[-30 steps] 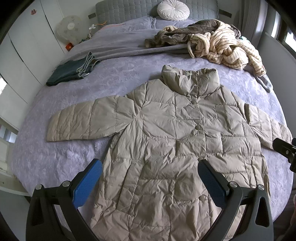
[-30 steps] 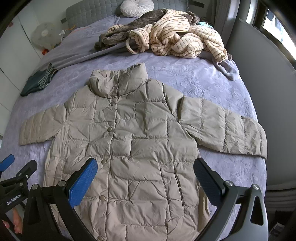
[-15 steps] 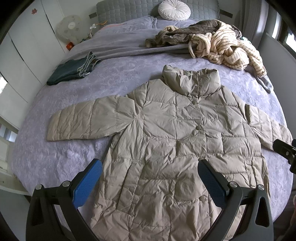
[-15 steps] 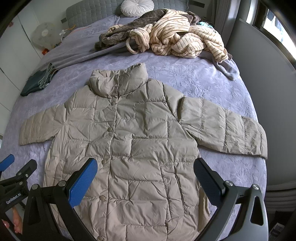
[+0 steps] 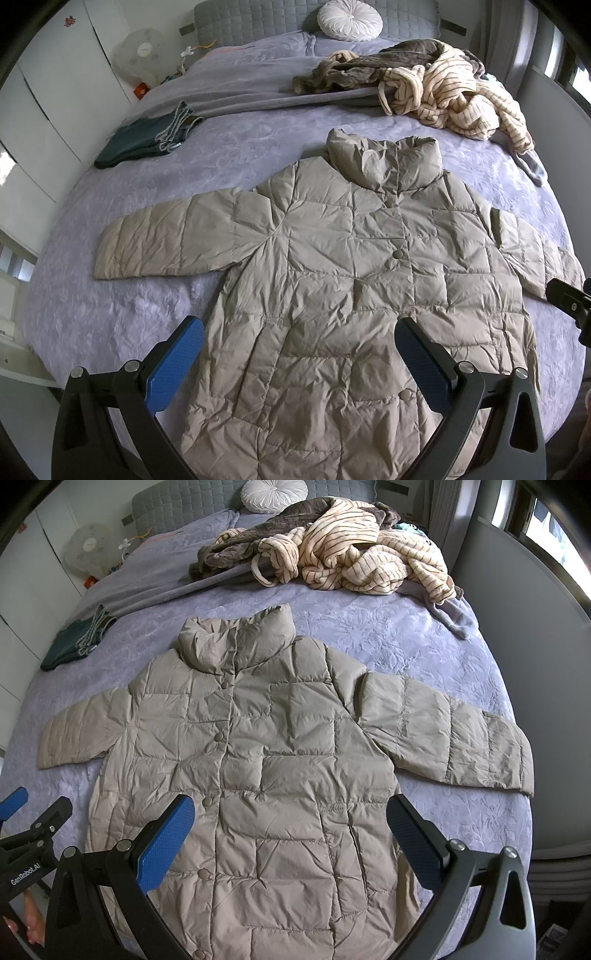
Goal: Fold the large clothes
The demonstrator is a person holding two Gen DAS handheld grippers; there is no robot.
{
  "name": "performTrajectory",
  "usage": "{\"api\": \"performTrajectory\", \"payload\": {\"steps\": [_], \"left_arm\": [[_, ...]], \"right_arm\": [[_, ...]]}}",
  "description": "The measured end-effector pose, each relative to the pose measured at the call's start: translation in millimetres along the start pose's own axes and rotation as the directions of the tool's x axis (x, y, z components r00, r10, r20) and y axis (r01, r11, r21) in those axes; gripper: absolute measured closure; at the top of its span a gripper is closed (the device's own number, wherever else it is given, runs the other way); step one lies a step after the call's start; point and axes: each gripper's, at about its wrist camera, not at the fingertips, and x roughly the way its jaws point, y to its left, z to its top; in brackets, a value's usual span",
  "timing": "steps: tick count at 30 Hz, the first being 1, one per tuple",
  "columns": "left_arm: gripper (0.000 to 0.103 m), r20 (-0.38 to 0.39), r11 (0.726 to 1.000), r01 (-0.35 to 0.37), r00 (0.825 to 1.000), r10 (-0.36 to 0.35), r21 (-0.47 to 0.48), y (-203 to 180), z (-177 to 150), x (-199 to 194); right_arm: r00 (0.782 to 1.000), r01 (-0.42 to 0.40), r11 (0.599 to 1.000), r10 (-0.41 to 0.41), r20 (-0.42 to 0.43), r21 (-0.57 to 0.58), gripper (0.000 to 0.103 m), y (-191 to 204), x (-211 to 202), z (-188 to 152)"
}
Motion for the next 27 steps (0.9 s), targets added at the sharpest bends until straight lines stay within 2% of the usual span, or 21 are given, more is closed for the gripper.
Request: {"api": "performTrajectory", "payload": {"steps": [27], "left_arm": [[0.000,-0.003,1.000,0.000,1.000,0.000,-0.001,2.6,0.9,0.8]], "right_arm": [[1.000,0.004,1.000,-0.004,0.002,-0.004,0.000,1.3,0.6,0.6]]}}
